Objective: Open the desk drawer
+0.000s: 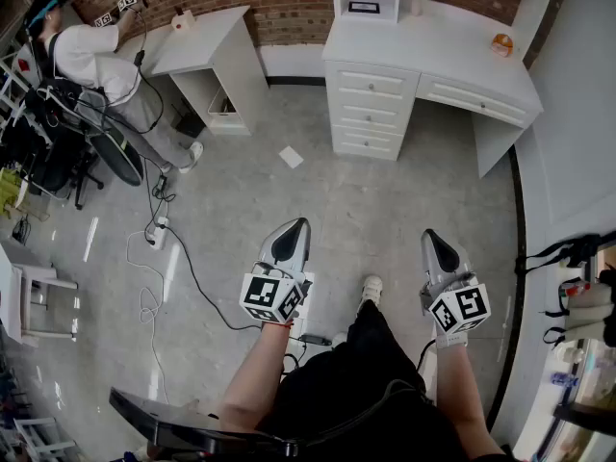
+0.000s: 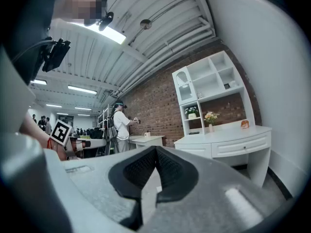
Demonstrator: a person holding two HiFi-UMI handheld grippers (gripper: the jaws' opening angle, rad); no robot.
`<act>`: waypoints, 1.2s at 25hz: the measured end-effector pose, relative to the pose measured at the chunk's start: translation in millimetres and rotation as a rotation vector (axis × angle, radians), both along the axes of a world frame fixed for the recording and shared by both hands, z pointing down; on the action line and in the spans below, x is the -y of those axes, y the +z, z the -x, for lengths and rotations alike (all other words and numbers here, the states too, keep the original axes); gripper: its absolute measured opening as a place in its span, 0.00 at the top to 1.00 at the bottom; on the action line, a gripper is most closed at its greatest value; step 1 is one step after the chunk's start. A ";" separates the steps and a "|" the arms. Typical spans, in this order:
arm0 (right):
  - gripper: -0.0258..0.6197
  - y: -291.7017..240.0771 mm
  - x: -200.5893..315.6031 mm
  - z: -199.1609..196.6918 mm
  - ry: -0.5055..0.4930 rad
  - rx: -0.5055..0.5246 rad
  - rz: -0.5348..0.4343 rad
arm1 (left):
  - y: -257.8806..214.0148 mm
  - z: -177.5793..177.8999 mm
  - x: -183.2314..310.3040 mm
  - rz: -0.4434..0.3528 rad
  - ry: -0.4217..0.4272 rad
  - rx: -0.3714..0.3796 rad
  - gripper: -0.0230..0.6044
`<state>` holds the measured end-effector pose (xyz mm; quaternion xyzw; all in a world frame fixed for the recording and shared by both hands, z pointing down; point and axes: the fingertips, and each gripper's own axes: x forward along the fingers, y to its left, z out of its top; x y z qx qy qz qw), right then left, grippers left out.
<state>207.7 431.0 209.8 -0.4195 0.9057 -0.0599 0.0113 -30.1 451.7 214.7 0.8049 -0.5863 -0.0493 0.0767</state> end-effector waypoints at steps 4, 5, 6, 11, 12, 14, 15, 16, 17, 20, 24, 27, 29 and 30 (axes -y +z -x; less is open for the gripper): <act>0.96 -0.2 23.8 -1.7 0.006 -0.013 0.013 | -2.8 4.4 22.4 0.005 -0.007 -0.003 0.96; 0.96 -1.6 32.0 -1.1 0.007 -0.012 0.010 | -3.3 6.3 30.3 0.005 -0.010 -0.004 0.96; 0.96 -2.6 40.3 -0.4 0.007 -0.012 0.008 | -3.2 8.0 38.3 0.005 -0.014 -0.005 0.96; 0.96 3.1 78.1 -1.9 0.011 -0.014 0.019 | -0.5 5.8 75.8 0.008 -0.012 -0.007 0.96; 0.96 3.3 85.8 -1.8 0.010 -0.012 0.021 | -1.1 4.8 84.0 0.008 -0.010 -0.006 0.96; 0.96 3.6 101.1 -1.0 0.004 -0.007 0.023 | -3.0 2.9 101.0 0.005 -0.008 -0.005 0.96; 0.96 4.1 108.5 -1.0 0.001 -0.005 0.025 | -3.5 1.5 109.2 0.005 -0.006 -0.004 0.96; 0.96 4.2 115.9 -1.4 -0.001 -0.002 0.027 | -3.5 -0.1 117.1 0.006 -0.005 -0.003 0.96; 0.96 3.4 123.5 -1.8 -0.001 0.001 0.029 | -3.6 -1.7 124.7 0.008 -0.004 -0.002 0.96; 0.96 1.3 147.9 -3.5 -0.003 0.004 0.034 | -5.9 -4.1 146.8 0.011 -0.009 -0.003 0.96; 0.96 5.2 179.5 -9.2 -0.010 0.007 0.048 | -10.5 -6.4 175.3 0.010 -0.023 -0.003 0.96; 0.96 8.6 201.7 -11.9 -0.008 0.016 0.063 | -10.1 -6.4 195.8 0.015 -0.033 0.000 0.96; 0.96 13.6 215.4 -14.4 -0.010 0.023 0.069 | -8.4 -6.5 208.4 0.016 -0.041 0.001 0.96; 0.96 15.8 222.0 -16.3 -0.012 0.025 0.070 | -7.7 -7.0 214.6 0.015 -0.046 0.001 0.96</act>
